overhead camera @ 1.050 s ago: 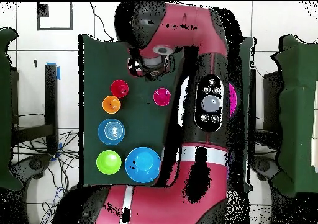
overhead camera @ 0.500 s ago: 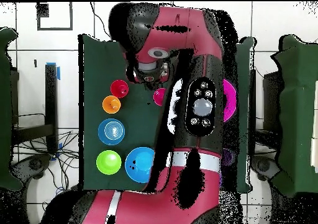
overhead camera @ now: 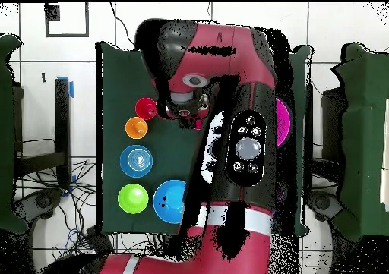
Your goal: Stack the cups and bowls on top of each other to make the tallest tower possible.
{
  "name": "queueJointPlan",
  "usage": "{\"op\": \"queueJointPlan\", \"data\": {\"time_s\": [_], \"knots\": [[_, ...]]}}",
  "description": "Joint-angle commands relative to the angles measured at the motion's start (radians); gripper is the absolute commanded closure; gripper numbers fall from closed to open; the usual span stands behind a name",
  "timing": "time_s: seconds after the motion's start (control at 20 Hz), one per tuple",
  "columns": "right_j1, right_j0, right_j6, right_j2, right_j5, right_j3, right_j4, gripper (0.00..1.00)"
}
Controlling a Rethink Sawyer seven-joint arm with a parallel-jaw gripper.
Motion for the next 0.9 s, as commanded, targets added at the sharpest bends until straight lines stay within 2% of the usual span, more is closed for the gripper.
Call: {"op": "queueJointPlan", "data": {"time_s": [0.05, 0.2, 0.9], "knots": [[-0.063, 0.051, 0.155, 0.025, -0.186, 0.315, 0.027, 1.0], [-0.055, 0.068, 0.175, 0.024, -0.255, 0.359, 0.036, 1.0], [0.037, 0.1, 0.231, 0.041, -0.47, 0.387, 0.094, 1.0]]}}
